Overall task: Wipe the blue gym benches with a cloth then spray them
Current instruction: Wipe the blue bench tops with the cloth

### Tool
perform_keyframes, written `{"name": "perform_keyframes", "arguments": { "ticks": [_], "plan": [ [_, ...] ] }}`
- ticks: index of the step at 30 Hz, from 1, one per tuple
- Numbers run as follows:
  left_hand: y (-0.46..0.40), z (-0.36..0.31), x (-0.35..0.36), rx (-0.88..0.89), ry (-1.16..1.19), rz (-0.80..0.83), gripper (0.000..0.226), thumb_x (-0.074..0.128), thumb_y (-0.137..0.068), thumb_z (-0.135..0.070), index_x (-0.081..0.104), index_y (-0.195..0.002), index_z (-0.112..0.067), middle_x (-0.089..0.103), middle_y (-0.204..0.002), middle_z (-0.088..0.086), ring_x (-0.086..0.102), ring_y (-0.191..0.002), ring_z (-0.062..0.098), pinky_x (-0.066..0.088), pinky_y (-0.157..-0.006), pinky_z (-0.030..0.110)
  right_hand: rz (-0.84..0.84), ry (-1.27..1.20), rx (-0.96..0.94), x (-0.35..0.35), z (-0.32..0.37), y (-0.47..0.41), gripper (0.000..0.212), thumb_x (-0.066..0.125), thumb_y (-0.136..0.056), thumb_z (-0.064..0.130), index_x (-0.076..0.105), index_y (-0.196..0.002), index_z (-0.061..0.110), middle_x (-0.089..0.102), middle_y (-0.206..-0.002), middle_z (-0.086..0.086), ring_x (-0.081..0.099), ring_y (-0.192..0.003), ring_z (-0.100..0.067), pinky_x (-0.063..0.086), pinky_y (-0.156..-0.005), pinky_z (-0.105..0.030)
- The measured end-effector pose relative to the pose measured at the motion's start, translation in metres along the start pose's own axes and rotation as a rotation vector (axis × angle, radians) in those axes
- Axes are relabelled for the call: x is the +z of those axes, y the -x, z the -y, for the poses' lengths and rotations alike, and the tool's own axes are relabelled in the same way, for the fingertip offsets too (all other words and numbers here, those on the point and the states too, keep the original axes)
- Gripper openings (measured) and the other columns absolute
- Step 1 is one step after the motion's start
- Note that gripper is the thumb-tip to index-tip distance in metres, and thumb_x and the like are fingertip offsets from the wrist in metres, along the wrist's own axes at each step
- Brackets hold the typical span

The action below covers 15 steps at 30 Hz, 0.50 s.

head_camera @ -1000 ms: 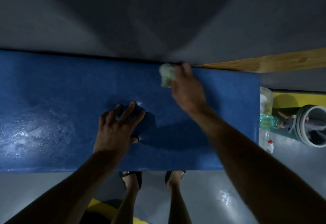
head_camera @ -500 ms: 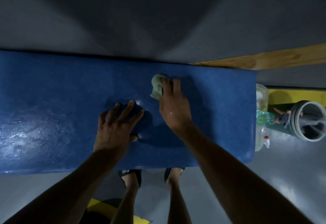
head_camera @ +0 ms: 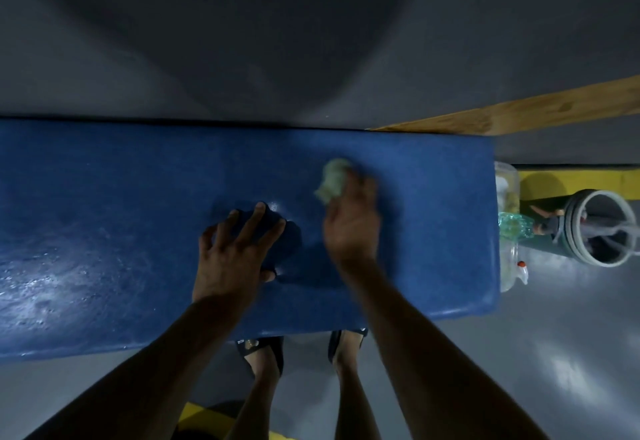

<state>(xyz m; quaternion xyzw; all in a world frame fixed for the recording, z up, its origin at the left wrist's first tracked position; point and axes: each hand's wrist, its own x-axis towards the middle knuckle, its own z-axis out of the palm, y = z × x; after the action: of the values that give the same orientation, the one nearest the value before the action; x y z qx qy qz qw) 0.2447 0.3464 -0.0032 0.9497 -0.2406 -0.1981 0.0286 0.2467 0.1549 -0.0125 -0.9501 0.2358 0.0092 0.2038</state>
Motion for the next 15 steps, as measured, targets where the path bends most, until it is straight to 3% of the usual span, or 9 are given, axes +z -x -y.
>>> {"name": "perform_keyframes", "arguments": {
  "ticks": [2,4,7,9,12,13,15],
  "plan": [
    [0.0,0.0,0.001,0.004,-0.003,0.007,0.106,0.095,-0.045,-0.038,0.046,-0.14,-0.034,0.045,-0.151,0.003,0.049,-0.124,0.043,0.044,-0.089,0.058,0.089,0.009,-0.23,-0.002,0.003,0.015,0.048,0.055,-0.087,0.016,0.048,-0.134,0.01,0.051,-0.125,-0.014,0.063,-0.078,-0.028,0.055,-0.067,-0.034],
    [0.0,0.001,0.002,0.0,-0.002,0.014,0.105,0.095,-0.046,-0.039,0.047,-0.14,-0.034,0.044,-0.151,0.002,0.048,-0.125,0.043,0.044,-0.089,0.058,0.092,0.104,-0.39,-0.02,-0.025,0.004,0.05,0.063,-0.083,0.011,0.052,-0.132,0.011,0.056,-0.122,-0.015,0.064,-0.072,-0.032,0.055,-0.061,-0.034],
    [0.0,0.002,0.003,-0.002,-0.001,0.018,0.102,0.093,-0.049,-0.039,0.047,-0.14,-0.035,0.042,-0.152,0.001,0.046,-0.126,0.042,0.043,-0.091,0.058,0.071,0.141,-0.197,-0.055,-0.091,-0.024,0.05,0.051,-0.088,0.021,0.046,-0.137,0.013,0.051,-0.128,-0.016,0.061,-0.089,-0.041,0.055,-0.074,-0.045],
    [0.0,0.001,0.002,-0.007,-0.004,0.031,0.101,0.091,-0.053,-0.04,0.044,-0.142,-0.036,0.039,-0.154,0.0,0.043,-0.129,0.041,0.041,-0.093,0.058,-0.049,0.1,0.003,-0.072,-0.119,-0.032,0.053,0.04,-0.084,0.034,0.049,-0.132,0.011,0.048,-0.124,-0.017,0.057,-0.092,-0.042,0.049,-0.076,-0.046],
    [0.001,0.002,0.002,-0.022,-0.01,0.034,0.1,0.09,-0.057,-0.042,0.04,-0.144,-0.038,0.035,-0.156,-0.001,0.04,-0.132,0.041,0.039,-0.096,0.058,-0.165,0.045,0.254,-0.055,-0.092,-0.028,0.049,0.049,-0.083,0.023,0.048,-0.129,0.007,0.045,-0.122,-0.017,0.054,-0.091,-0.043,0.046,-0.075,-0.044],
    [0.001,0.002,0.002,-0.02,-0.007,0.027,0.1,0.09,-0.056,-0.042,0.041,-0.143,-0.038,0.036,-0.156,-0.001,0.041,-0.132,0.041,0.039,-0.095,0.058,-0.18,0.021,0.28,-0.041,-0.074,-0.02,0.047,0.052,-0.084,0.018,0.048,-0.13,0.007,0.045,-0.122,-0.016,0.055,-0.09,-0.04,0.046,-0.074,-0.04],
    [0.002,0.001,0.002,-0.013,-0.006,0.024,0.099,0.09,-0.056,-0.043,0.042,-0.143,-0.038,0.036,-0.156,-0.001,0.041,-0.132,0.041,0.039,-0.095,0.057,-0.174,-0.036,0.141,-0.013,-0.037,0.004,0.049,0.05,-0.086,0.018,0.048,-0.133,0.007,0.049,-0.125,-0.016,0.057,-0.094,-0.033,0.046,-0.074,-0.033]
  ]
}}
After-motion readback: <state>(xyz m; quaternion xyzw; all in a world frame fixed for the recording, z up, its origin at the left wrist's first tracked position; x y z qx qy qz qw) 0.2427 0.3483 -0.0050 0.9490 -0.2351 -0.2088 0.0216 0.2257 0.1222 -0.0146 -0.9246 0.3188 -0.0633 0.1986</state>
